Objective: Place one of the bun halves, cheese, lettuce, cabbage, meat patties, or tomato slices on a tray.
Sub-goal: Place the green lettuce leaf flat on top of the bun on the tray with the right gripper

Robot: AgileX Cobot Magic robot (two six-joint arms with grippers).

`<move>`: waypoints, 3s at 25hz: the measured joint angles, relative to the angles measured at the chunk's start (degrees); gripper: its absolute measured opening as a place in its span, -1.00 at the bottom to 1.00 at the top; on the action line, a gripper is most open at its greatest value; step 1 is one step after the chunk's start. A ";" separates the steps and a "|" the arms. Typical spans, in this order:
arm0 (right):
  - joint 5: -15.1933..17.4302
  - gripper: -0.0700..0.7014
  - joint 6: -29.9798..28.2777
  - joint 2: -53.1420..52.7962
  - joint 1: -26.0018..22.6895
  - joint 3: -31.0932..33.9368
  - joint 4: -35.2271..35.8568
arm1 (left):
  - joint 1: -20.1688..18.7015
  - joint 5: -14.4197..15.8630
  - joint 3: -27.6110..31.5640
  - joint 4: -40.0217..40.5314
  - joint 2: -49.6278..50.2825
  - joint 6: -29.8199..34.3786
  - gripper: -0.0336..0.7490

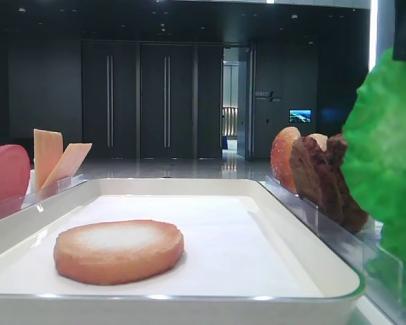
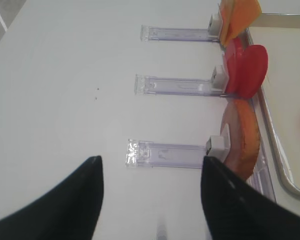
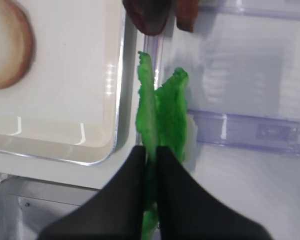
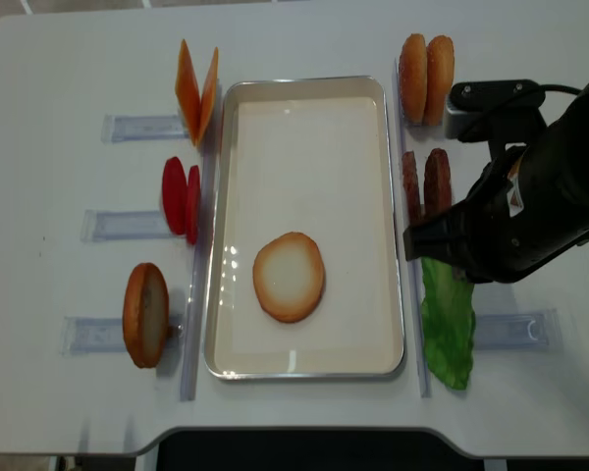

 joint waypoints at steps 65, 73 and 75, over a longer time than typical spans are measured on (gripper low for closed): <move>-14.78 -0.75 -80.40 25.35 -4.63 -2.76 81.72 | 0.00 -0.05 0.00 0.02 0.00 0.00 0.29; -13.86 -0.75 -81.84 27.09 -5.33 -2.94 83.49 | 0.00 -0.05 0.00 0.02 0.00 0.00 0.29; -13.60 -0.75 -81.91 27.77 -5.37 -2.94 83.90 | 0.00 -0.05 0.00 0.02 0.00 0.00 0.29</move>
